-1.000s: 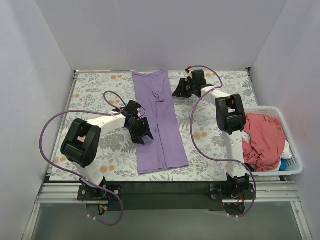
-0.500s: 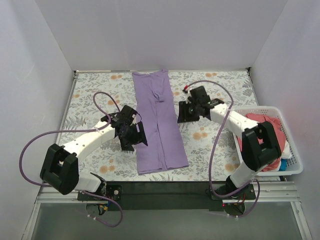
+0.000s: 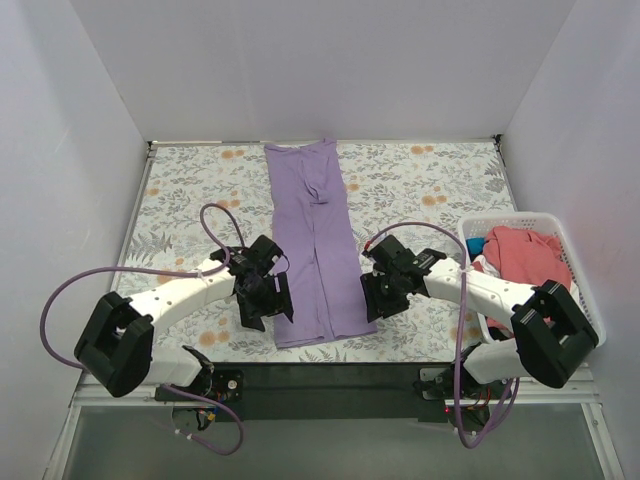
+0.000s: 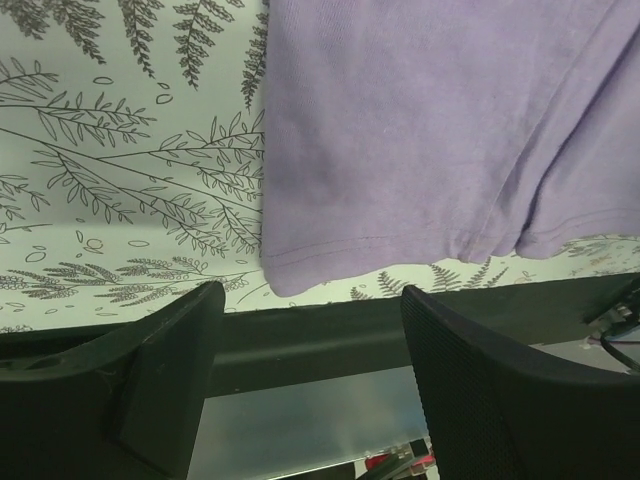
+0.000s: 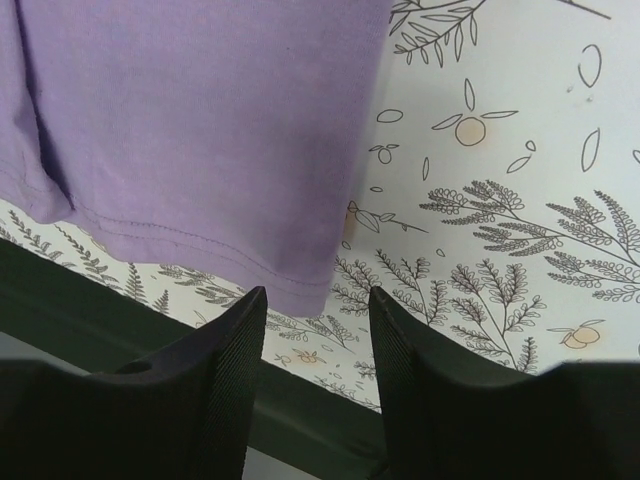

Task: Fold and stack the t-shirts
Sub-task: Fold the tshirt

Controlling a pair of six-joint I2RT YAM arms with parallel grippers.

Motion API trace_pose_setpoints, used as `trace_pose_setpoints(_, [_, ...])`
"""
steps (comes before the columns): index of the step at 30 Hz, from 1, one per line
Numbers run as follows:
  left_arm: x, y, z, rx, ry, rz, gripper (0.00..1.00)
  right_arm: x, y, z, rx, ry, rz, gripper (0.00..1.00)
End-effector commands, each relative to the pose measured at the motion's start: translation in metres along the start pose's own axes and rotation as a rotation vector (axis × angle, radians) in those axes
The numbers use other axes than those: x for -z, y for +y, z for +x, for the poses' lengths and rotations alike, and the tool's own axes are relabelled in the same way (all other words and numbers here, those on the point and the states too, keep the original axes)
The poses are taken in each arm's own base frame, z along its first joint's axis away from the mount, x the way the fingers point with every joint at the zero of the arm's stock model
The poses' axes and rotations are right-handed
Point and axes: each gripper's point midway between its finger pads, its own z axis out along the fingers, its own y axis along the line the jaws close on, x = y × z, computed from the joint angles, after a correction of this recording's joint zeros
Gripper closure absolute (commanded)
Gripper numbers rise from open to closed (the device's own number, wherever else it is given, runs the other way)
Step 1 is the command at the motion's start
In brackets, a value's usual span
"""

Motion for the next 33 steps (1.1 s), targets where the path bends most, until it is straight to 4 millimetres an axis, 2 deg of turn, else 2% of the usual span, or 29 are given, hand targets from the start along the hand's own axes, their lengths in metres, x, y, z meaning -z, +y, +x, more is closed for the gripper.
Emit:
trace_pose_setpoints(1, [-0.005, -0.006, 0.001, -0.007, 0.001, -0.004, 0.31, -0.004, 0.005, 0.0, -0.013, 0.007, -0.022, 0.49])
trace_pose_setpoints(6, [-0.014, -0.008, 0.004, -0.025, 0.022, -0.025, 0.34, -0.008, 0.01, 0.002, -0.007, 0.024, -0.045, 0.51])
trace_pose_setpoints(15, [-0.023, -0.009, 0.009, -0.043, 0.046, -0.05, 0.37, -0.026, 0.004, 0.025, -0.018, 0.112, -0.027, 0.56])
trace_pose_setpoints(18, [-0.024, -0.009, 0.011, -0.046, 0.051, -0.057, 0.36, -0.028, 0.008, 0.029, -0.007, 0.136, -0.029, 0.63])
trace_pose_setpoints(21, [-0.025, -0.009, 0.014, -0.053, 0.058, -0.063, 0.36, -0.028, 0.01, 0.031, 0.006, 0.144, -0.024, 0.76])
trace_pose_setpoints(22, [-0.025, -0.01, 0.016, -0.054, 0.062, -0.063, 0.37, -0.028, 0.01, 0.031, 0.009, 0.145, -0.022, 0.85])
trace_pose_setpoints(25, [-0.027, -0.008, 0.019, -0.056, 0.072, -0.076, 0.38, -0.028, 0.011, 0.029, 0.012, 0.143, -0.025, 0.97])
trace_pose_setpoints(29, [-0.027, -0.006, 0.019, -0.054, 0.07, -0.087, 0.42, -0.028, 0.011, 0.029, 0.016, 0.143, -0.026, 0.99])
trace_pose_setpoints(33, [-0.02, 0.004, 0.007, -0.022, -0.011, -0.152, 0.47, -0.028, 0.012, 0.029, 0.02, 0.144, -0.028, 0.99])
